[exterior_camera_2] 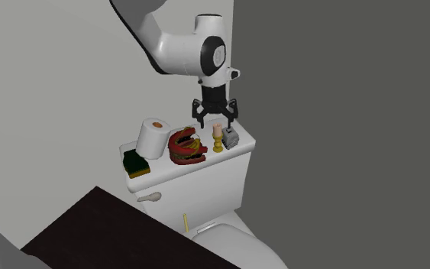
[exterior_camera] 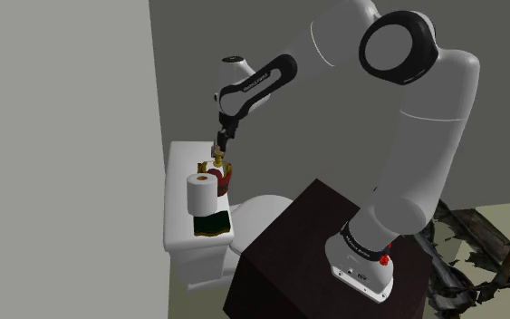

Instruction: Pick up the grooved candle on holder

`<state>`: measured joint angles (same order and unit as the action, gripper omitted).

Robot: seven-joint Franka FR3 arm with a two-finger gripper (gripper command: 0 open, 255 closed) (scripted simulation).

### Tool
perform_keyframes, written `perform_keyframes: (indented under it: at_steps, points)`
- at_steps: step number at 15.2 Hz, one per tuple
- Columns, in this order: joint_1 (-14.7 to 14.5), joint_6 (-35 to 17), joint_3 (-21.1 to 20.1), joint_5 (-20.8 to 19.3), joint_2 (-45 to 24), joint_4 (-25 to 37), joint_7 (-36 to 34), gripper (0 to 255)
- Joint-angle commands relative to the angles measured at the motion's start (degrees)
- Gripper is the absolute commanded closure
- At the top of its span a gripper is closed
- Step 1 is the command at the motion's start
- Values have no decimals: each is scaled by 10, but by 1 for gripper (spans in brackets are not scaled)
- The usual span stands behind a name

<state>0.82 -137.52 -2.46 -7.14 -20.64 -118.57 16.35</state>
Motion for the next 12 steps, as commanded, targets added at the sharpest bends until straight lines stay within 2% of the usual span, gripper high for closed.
perform_keyframes:
  at_steps: [1, 10, 11, 12]
  points:
    - [-2, -5, 0, -4, -28, 27, 1, 0]
    - [-5, -49, 4, -11, -73, 28, -6, 0]
    - [-4, -49, 4, -11, -73, 27, -6, 255]
    - [-5, -49, 4, -11, -73, 28, -6, 255]
